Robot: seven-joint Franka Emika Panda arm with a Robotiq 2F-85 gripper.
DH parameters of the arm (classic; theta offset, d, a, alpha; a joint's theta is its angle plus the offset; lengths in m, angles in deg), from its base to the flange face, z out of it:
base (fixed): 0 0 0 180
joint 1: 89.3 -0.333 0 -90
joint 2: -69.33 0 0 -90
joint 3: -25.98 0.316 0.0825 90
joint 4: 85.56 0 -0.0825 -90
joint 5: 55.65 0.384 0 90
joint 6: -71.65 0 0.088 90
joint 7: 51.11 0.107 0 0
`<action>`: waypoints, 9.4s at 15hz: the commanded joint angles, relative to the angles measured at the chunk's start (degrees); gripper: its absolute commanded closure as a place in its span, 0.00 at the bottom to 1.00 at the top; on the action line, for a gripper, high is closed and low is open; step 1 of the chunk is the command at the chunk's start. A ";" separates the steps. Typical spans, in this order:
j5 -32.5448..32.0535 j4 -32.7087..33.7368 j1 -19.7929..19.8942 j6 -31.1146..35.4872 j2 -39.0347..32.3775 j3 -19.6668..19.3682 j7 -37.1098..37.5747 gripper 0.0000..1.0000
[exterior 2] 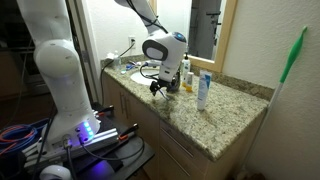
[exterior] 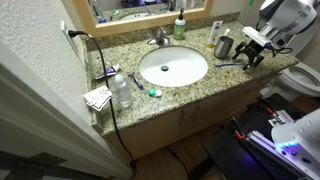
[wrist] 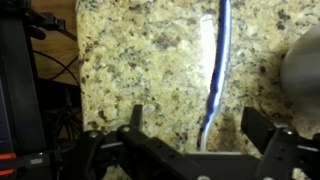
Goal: Close the faucet, move the cup to the right of the counter, then pick the toothbrush and put it in the cup
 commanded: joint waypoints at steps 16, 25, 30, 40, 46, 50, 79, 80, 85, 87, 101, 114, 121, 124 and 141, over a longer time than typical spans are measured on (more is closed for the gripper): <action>-0.16 0.02 0.13 -0.09 0.06 0.10 0.14 0.00; -0.16 0.02 0.13 -0.09 0.06 0.10 0.14 0.00; -0.16 0.02 0.13 -0.09 0.06 0.10 0.14 0.00; -0.16 0.02 0.13 -0.09 0.06 0.10 0.14 0.00; -0.16 0.02 0.13 -0.09 0.06 0.10 0.14 0.00; 0.80 -0.06 0.00 -0.61 0.51 0.29 0.05 0.00; 3.41 10.33 13.22 -6.49 -9.80 -13.56 8.14 0.98; 4.80 10.92 14.46 -5.72 -11.30 -14.37 7.26 0.98; 5.72 10.52 15.22 -6.01 -8.38 -15.62 6.64 0.90; 6.27 10.70 15.54 -5.02 -8.59 -15.89 5.87 0.90; -26.70 -7.79 15.62 3.80 1.19 -18.47 17.18 0.90; -26.61 -6.10 15.69 3.72 1.21 -18.40 17.19 0.90; -26.61 -6.09 15.69 3.72 1.21 -18.40 17.19 0.90; -26.61 -6.09 15.69 3.72 1.21 -18.40 17.19 0.90; -68.20 -3.19 25.90 13.95 7.02 -23.56 44.97 0.98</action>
